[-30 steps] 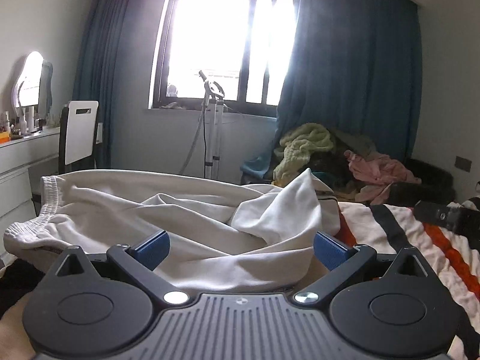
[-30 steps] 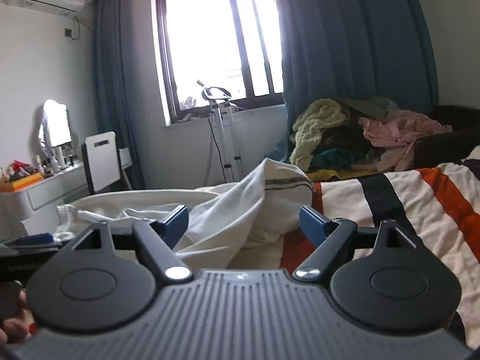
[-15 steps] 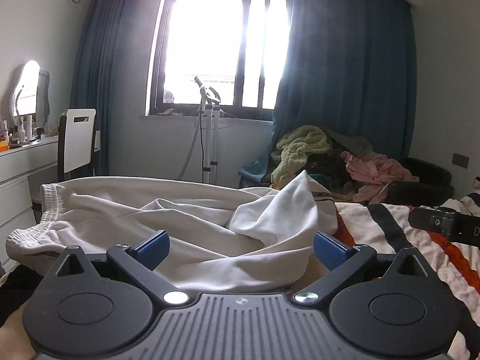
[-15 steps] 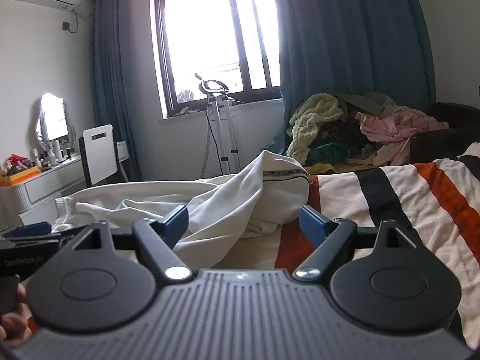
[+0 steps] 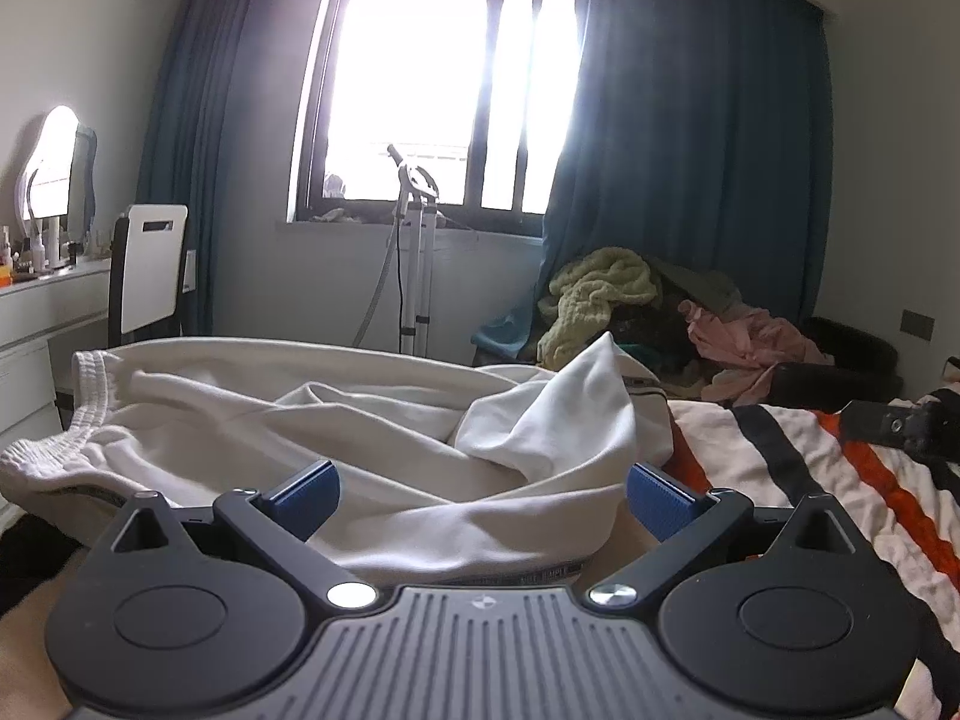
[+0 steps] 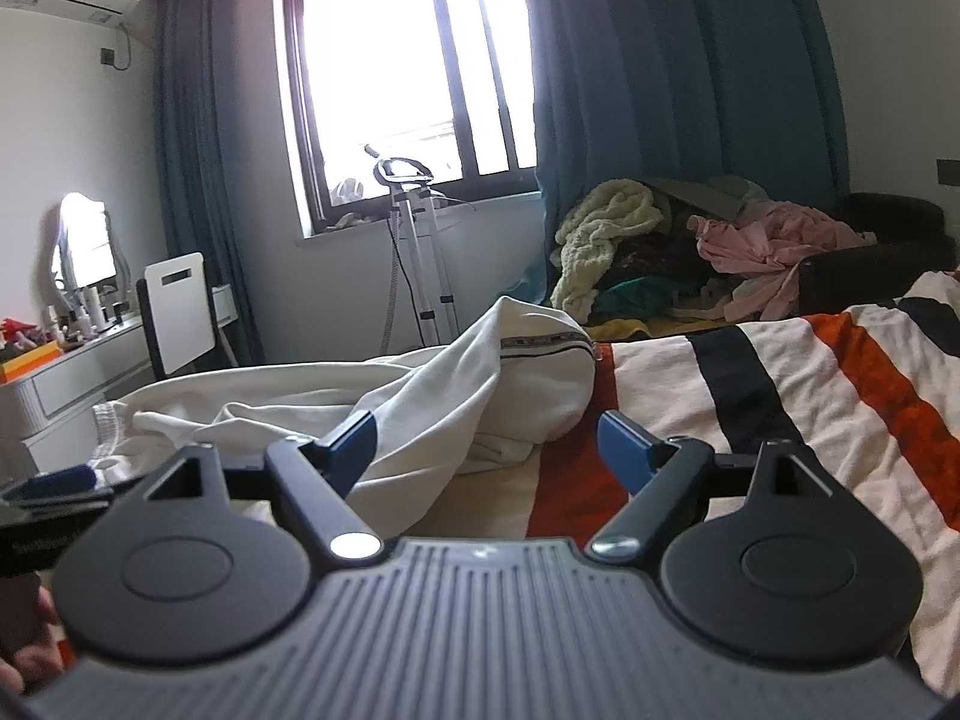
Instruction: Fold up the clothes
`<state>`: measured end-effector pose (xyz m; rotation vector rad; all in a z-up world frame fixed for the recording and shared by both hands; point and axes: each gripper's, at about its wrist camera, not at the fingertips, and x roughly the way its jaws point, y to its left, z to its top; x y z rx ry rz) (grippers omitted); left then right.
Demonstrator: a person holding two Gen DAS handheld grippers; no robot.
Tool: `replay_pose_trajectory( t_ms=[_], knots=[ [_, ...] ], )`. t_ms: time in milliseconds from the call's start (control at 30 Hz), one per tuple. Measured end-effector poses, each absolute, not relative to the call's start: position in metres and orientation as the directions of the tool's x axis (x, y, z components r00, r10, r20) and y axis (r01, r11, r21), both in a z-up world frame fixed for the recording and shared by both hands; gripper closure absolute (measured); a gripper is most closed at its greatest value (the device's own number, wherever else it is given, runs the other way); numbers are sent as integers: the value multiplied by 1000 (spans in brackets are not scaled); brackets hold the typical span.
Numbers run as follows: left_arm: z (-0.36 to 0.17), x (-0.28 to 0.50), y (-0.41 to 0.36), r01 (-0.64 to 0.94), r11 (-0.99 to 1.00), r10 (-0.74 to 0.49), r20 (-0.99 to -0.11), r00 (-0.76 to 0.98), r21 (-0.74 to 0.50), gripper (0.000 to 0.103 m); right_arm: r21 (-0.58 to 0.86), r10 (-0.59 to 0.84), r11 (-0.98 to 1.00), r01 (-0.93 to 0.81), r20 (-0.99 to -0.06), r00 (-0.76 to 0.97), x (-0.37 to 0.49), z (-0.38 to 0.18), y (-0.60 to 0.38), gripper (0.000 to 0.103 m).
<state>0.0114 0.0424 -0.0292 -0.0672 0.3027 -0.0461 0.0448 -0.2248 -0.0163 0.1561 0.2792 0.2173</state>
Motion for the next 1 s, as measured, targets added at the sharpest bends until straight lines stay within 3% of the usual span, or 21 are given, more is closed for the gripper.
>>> replay_pose_trajectory(
  t_ms=[167, 367, 500, 600, 767, 800, 900, 1000],
  knots=[
    [-42, 26, 40, 26, 998, -45, -344, 938, -60, 1, 194, 201, 969, -151, -270, 942, 46, -19, -229, 20],
    [-53, 77, 24, 92, 993, -116, -429, 896, -77, 1, 238, 152, 967, -92, -251, 956, 55, -25, -242, 20],
    [-55, 136, -2, 143, 985, -171, -464, 869, -94, 3, 269, 83, 963, 8, -326, 942, 81, -39, -254, 20],
    [-53, 185, -35, 180, 983, -176, -471, 865, -37, 4, 314, 76, 948, 52, -382, 921, 94, -49, -267, 20],
    [-77, 265, -90, 201, 974, -129, -477, 869, 103, 6, 344, 42, 934, 94, -369, 928, 105, -59, -288, 20],
    [-86, 279, -98, 184, 973, -93, -489, 867, 140, 10, 346, 29, 931, 112, -376, 926, 112, -63, -292, 20],
    [-108, 313, -114, 107, 965, 33, -514, 857, 241, 38, 351, -8, 923, 160, -397, 918, 131, -77, -302, 20],
    [-112, 319, -118, 35, 962, 95, -452, 887, 271, 58, 334, -29, 924, 185, -422, 906, 149, -92, -307, 20]
  ],
)
